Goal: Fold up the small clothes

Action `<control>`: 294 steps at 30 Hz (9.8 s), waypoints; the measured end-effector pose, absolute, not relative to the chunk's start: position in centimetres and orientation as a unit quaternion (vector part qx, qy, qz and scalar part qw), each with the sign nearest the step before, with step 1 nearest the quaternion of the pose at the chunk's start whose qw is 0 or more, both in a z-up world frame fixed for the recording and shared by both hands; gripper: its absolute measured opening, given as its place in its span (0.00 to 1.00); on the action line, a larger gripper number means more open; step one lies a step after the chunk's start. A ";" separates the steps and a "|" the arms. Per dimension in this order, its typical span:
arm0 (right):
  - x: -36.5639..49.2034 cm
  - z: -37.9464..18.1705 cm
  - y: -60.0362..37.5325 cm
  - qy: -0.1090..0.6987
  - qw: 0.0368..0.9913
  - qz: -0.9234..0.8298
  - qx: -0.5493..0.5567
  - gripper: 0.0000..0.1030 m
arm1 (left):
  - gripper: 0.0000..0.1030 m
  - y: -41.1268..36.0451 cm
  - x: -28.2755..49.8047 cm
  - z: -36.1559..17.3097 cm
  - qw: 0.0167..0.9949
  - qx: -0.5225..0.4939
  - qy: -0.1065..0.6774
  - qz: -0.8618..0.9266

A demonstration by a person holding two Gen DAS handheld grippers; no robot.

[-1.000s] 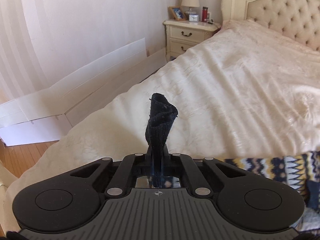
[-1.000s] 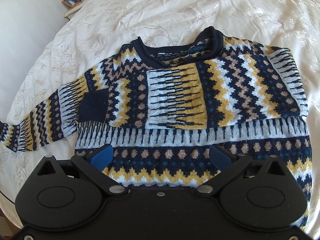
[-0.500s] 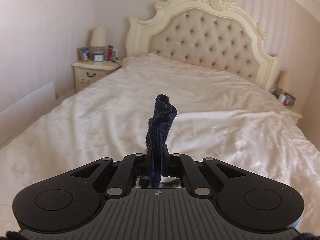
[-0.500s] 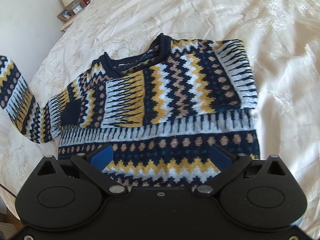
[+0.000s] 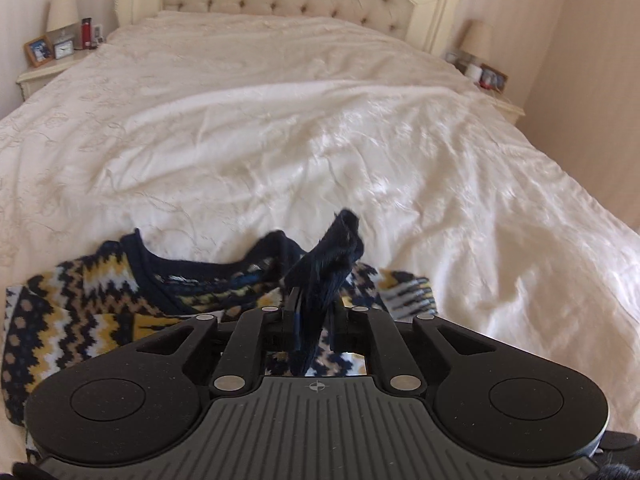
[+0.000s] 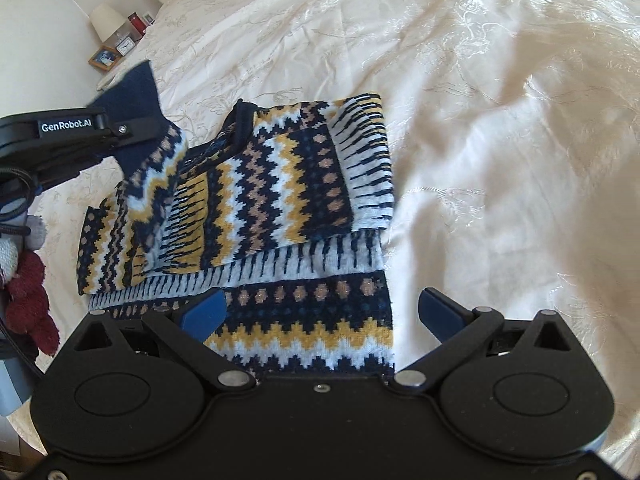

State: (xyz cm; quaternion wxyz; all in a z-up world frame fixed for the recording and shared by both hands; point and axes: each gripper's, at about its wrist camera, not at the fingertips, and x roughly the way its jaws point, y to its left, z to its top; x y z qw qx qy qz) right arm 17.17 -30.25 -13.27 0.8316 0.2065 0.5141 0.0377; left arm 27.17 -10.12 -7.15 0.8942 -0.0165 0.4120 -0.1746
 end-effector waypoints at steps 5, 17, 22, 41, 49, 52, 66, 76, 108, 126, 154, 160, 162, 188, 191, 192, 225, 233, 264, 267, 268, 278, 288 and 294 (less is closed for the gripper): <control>17.6 -13.8 -30.3 0.515 0.830 0.026 0.212 0.99 | 0.42 -11.5 25.3 -6.4 0.887 -0.002 0.394 -0.240; 22.1 -13.6 -28.5 0.484 0.849 0.040 0.209 0.99 | 0.46 -2.3 25.3 -9.3 0.881 0.015 0.444 -0.164; 24.5 -14.2 -27.8 0.482 0.847 0.052 0.218 0.98 | 0.46 3.4 27.0 -10.7 0.879 0.007 0.467 -0.100; 29.5 -18.2 -27.9 0.513 0.819 0.092 0.238 0.70 | 0.49 9.2 32.7 -16.0 0.853 -0.035 0.519 -0.049; 28.7 -15.5 -27.6 0.492 0.834 0.099 0.230 0.16 | 0.49 9.9 31.0 -13.2 0.869 -0.035 0.492 -0.039; 27.6 -12.4 -27.7 0.457 0.858 0.103 0.209 0.15 | 0.49 10.0 30.6 -12.3 0.875 -0.033 0.482 -0.040; 27.8 -15.1 -30.9 0.491 0.835 0.051 0.244 0.54 | 0.49 9.3 31.9 -12.5 0.875 -0.027 0.481 -0.043; 29.0 -18.3 -28.7 0.521 0.815 0.072 0.244 0.61 | 0.49 10.5 31.3 -12.6 0.872 -0.029 0.487 -0.026; 27.0 -16.2 -28.0 0.516 0.850 0.002 0.109 0.80 | 0.62 12.1 31.1 -14.7 0.854 -0.010 0.519 0.019; 16.2 -14.1 -26.2 0.530 0.835 -0.024 0.147 0.97 | 0.78 12.5 19.5 -12.3 0.846 -0.047 0.528 -0.050; -1.5 -15.8 -24.2 0.548 0.818 0.074 0.157 0.98 | 0.78 8.8 2.0 -14.0 0.823 -0.028 0.558 -0.105; -2.9 -16.8 -24.5 0.556 0.813 0.094 0.147 0.98 | 0.78 8.0 0.1 -14.5 0.829 -0.032 0.550 -0.100; -3.2 -17.2 -24.6 0.559 0.810 0.098 0.148 0.98 | 0.78 7.8 -0.2 -14.9 0.829 -0.028 0.549 -0.097; -3.1 -20.9 -24.3 0.588 0.780 0.133 0.165 1.00 | 0.96 7.3 0.6 -19.8 0.813 -0.034 0.576 -0.082; -2.9 -21.1 -24.4 0.589 0.779 0.134 0.170 1.00 | 0.99 6.8 0.9 -20.0 0.811 -0.026 0.578 -0.083; -2.9 -21.1 -24.4 0.589 0.778 0.134 0.172 1.00 | 0.99 6.7 0.9 -20.0 0.811 -0.024 0.578 -0.080; -2.4 -15.7 -26.2 0.534 0.774 0.191 0.283 0.13 | 0.06 9.6 0.1 -13.8 0.831 -0.105 0.532 -0.123; 1.5 -10.7 -27.9 0.459 0.809 0.186 0.317 0.13 | 0.06 10.6 4.4 -7.2 0.868 -0.147 0.459 -0.124; 30.8 -15.4 -28.0 0.424 0.829 0.068 0.358 0.13 | 0.06 8.5 34.4 -10.2 0.885 -0.124 0.431 -0.127; 32.2 -16.8 -28.0 0.440 0.821 0.057 0.360 0.15 | 0.06 8.6 35.9 -11.5 0.878 -0.126 0.446 -0.117; 32.6 -17.2 -28.0 0.445 0.818 0.054 0.360 0.16 | 0.07 8.7 36.4 -12.0 0.875 -0.128 0.453 -0.113; 34.4 -19.2 -28.0 0.453 0.803 0.037 0.385 0.49 | 0.18 10.4 39.3 -14.6 0.839 -0.192 0.499 -0.102; 34.5 -15.7 -28.4 0.412 0.839 0.031 0.354 0.73 | 0.41 11.4 40.1 -10.7 0.871 -0.168 0.457 -0.068; 32.9 -13.7 -24.5 0.432 0.864 0.081 0.244 0.80 | 0.47 9.0 37.6 -9.4 0.872 -0.091 0.471 -0.100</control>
